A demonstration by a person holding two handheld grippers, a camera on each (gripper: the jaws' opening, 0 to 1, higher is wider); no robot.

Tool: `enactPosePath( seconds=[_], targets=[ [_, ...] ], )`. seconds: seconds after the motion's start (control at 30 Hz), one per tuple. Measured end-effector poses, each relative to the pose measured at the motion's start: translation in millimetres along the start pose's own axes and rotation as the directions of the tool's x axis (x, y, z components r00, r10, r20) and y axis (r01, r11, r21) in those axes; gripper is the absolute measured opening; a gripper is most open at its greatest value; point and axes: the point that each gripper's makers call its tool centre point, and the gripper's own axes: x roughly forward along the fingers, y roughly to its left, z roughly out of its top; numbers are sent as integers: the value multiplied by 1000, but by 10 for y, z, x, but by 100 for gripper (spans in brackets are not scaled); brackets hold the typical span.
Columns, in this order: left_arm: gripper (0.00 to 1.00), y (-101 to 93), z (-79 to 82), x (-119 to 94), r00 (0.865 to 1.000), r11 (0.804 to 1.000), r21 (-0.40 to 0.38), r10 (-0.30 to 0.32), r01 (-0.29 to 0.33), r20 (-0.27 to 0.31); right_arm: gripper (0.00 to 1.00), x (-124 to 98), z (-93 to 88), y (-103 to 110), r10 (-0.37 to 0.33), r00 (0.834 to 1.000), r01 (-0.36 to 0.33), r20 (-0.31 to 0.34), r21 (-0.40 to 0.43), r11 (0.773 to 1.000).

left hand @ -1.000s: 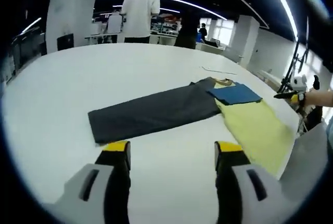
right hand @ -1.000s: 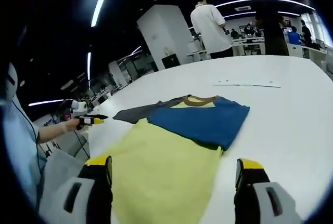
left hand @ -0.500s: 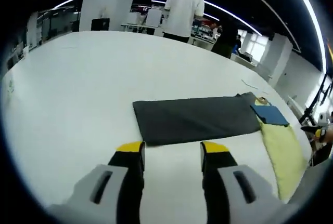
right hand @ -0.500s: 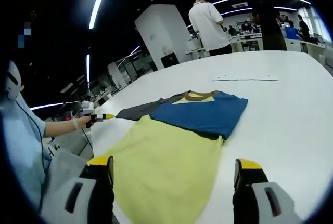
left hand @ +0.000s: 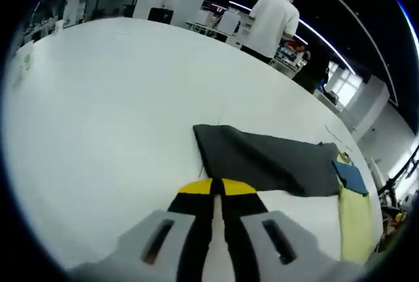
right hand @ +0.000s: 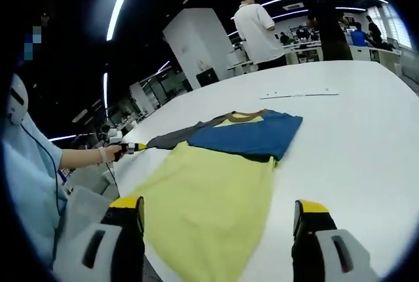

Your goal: Fold the garment on the visible template until the final outline fits inside the template.

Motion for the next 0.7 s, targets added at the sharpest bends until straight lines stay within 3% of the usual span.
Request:
enactPosePath(
  seconds=[0.1,0.33,0.53,0.7],
  targets=[
    [0,-6,55,-22,1000,1000,-11,4,-4,25,95,-15,-45,-4,-1,1000,1,-6,6,1000],
    [0,-227,251,-141,994,997,24,-71,69,85,95,-43,-49,-25,-5,1000,5,0,8,1000],
    [0,-703,494,-257,972,976,107,-200,187,123,95,-46,8,2,1,1000,-1,14,-1,1000],
    [0,-1182,695,-334,939,943,166,-313,290,140,95,-34,30,12,2,1000,-2,27,1,1000]
  ],
)
